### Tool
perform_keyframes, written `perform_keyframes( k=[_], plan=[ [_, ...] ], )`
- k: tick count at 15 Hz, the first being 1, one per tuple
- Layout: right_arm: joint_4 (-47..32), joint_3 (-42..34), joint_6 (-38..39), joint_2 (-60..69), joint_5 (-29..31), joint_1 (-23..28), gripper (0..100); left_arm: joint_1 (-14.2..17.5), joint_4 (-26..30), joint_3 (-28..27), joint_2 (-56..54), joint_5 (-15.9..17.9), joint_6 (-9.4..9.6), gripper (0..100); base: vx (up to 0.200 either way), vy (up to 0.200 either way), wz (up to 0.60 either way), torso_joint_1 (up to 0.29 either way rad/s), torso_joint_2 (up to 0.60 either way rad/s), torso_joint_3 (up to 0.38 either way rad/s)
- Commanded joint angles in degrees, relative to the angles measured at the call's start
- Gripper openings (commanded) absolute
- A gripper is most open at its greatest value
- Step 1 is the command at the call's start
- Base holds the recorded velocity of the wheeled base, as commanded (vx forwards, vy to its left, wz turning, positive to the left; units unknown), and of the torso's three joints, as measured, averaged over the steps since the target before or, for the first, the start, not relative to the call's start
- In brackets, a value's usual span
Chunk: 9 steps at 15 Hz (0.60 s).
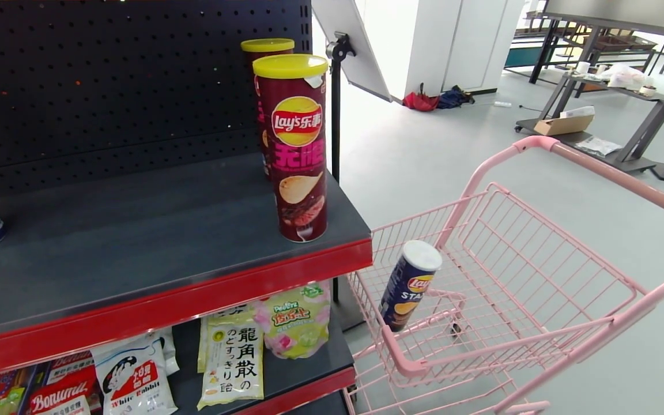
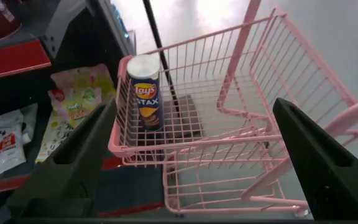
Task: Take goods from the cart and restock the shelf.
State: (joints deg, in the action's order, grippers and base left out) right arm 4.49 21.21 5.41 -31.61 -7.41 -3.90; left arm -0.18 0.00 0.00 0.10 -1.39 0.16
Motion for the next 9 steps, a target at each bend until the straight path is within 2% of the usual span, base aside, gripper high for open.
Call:
perform_keyframes(
  k=[1,2,4,9],
  plan=[
    [14.7,2.6,1.7,-36.9,-5.0,-5.3,100,0.0,0.0,0.0,0.0,0.0,0.11,100,0.0,0.0,0.0,0.0,0.0,0.0],
    [23.5,2.5,2.1,-47.1,-6.9,-5.3,100,0.0,0.0,0.0,0.0,0.0,0.19,100,0.0,0.0,0.0,0.0,0.0,0.0],
    [30.6,2.3,2.1,-56.5,-9.2,-5.9,100,0.0,0.0,0.0,0.0,0.0,0.28,100,0.0,0.0,0.0,0.0,0.0,0.0],
    [35.9,3.0,2.2,-67.0,-10.9,-10.2,100,0.0,0.0,0.0,0.0,-0.1,0.19,100,0.0,0.0,0.0,0.0,0.0,0.0]
  ],
)
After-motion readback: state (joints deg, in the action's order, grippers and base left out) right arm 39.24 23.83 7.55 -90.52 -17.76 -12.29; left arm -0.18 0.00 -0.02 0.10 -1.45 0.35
